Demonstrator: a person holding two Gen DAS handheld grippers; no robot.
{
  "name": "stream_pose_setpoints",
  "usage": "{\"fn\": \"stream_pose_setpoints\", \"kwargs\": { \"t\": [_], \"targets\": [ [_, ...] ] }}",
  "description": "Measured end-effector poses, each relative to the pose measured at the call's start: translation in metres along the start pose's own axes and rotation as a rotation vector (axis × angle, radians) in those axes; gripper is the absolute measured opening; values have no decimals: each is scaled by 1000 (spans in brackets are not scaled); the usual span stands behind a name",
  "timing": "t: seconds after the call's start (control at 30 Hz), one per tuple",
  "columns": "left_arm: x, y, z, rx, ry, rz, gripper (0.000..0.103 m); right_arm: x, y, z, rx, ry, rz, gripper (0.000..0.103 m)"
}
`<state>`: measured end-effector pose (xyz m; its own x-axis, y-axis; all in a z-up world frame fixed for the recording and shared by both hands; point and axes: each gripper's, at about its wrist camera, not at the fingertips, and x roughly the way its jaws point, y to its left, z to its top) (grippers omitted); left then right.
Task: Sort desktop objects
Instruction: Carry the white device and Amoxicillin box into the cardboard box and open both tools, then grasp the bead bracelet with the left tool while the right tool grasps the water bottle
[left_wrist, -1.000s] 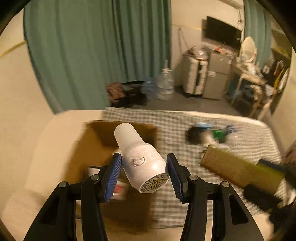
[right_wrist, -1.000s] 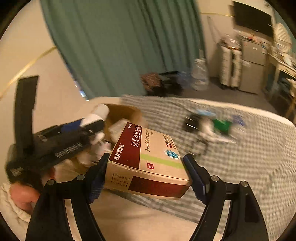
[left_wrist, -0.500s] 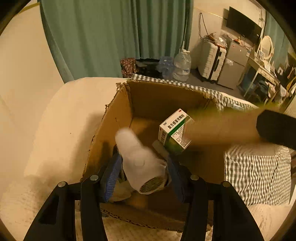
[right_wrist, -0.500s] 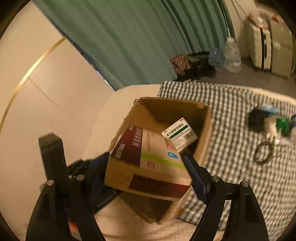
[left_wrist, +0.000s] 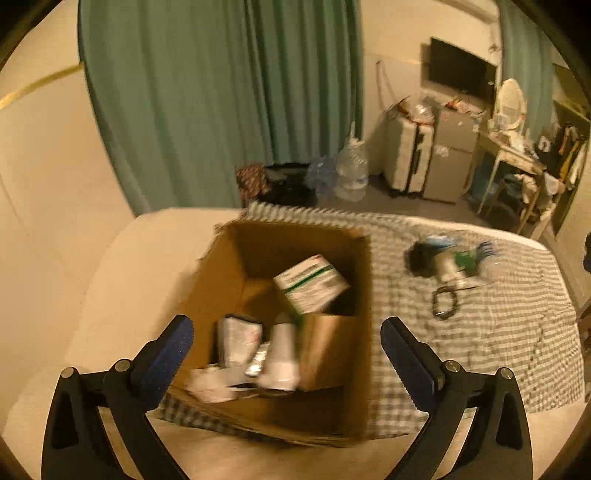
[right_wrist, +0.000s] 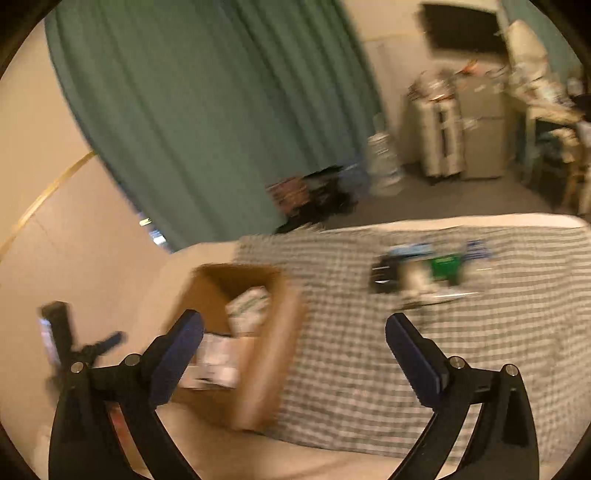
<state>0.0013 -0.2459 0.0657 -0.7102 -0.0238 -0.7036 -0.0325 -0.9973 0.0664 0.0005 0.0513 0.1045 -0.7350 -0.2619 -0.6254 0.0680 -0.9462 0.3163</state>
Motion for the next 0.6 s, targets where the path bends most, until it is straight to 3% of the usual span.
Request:
{"fn": "stream_pose_setpoints", "kwargs": {
  "t": [0.1, 0.2, 0.3, 0.47, 0.6],
  "targets": [
    [3, -43, -3, 24, 45, -77, 103, -35, -42, -7, -12, -41, -172, 100],
    [18, -94, -16, 9, 100, -99, 103, -57, -79, -21, -6, -89, -254, 100],
    [35, -136, -34, -5, 121, -92, 103, -55, -118, -42, 21, -67, -290, 100],
    [63, -192, -66, 3, 127, -37, 103, -30, -174, -93, 107, -35, -254, 100],
    [104, -229, -79, 28, 142, 18, 103, -6, -205, -103, 83, 20, -274, 100]
  ]
}}
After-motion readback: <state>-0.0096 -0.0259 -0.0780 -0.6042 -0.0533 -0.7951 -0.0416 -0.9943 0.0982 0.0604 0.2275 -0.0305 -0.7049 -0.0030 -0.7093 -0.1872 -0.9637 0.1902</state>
